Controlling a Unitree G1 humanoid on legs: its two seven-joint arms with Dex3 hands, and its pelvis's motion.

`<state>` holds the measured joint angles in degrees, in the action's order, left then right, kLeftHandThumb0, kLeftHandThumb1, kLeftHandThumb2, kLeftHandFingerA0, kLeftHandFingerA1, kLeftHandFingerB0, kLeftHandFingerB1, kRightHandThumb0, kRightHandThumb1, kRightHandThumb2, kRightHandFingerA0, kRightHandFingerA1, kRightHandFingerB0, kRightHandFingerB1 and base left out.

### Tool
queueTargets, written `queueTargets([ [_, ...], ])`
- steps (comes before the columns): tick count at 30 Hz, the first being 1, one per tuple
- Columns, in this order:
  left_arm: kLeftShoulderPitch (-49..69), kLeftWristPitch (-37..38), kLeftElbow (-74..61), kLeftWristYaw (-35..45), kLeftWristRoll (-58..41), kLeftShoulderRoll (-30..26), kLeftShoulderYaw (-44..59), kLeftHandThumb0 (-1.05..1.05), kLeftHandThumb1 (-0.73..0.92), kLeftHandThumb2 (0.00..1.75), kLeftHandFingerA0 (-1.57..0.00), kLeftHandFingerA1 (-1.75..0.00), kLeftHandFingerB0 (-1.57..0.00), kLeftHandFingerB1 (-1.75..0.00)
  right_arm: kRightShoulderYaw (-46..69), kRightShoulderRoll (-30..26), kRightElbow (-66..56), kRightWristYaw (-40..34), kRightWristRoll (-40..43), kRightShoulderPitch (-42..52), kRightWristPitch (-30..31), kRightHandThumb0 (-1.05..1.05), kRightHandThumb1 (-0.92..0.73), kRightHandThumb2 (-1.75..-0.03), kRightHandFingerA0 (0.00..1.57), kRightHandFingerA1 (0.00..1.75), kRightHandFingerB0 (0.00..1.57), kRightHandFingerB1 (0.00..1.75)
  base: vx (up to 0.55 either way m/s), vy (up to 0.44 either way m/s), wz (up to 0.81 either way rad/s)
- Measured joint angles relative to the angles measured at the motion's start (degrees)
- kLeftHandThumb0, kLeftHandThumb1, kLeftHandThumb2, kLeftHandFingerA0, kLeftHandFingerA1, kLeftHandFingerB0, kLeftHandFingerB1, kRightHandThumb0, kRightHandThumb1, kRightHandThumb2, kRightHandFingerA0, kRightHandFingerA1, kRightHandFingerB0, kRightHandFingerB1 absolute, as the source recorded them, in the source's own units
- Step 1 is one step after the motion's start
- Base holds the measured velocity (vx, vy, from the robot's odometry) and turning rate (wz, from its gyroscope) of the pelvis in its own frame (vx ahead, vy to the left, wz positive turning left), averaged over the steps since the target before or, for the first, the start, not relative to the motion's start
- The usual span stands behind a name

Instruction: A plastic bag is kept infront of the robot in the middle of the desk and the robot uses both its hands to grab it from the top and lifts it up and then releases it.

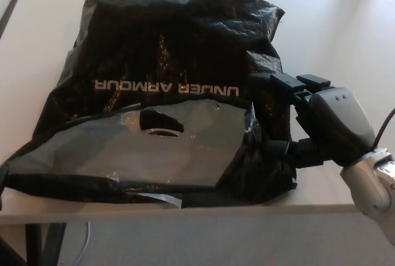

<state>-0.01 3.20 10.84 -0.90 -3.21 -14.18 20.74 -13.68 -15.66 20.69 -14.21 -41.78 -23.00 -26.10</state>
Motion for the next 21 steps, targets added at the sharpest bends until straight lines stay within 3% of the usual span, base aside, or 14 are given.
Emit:
queueTargets([
  [20,3.92,-0.61,-1.37,1.38,-0.09,-2.12,0.65,-0.09,0.45,0.88,-0.29,-0.53,-0.17,-0.47,3.44,-5.09,-19.72,5.75,6.10,19.71,0.20,-0.59,-0.48,-0.55,0.49,0.41,0.28,0.31,0.00,0.000,0.00],
  [21,4.00,-0.40,-1.35,1.19,-0.05,-1.99,0.78,-0.14,0.63,0.60,-0.40,-0.34,-0.30,-0.31,3.52,-5.14,-20.34,5.96,6.25,20.69,0.21,-0.59,-0.48,-0.55,0.48,0.40,0.28,0.30,0.00,0.000,0.00],
])
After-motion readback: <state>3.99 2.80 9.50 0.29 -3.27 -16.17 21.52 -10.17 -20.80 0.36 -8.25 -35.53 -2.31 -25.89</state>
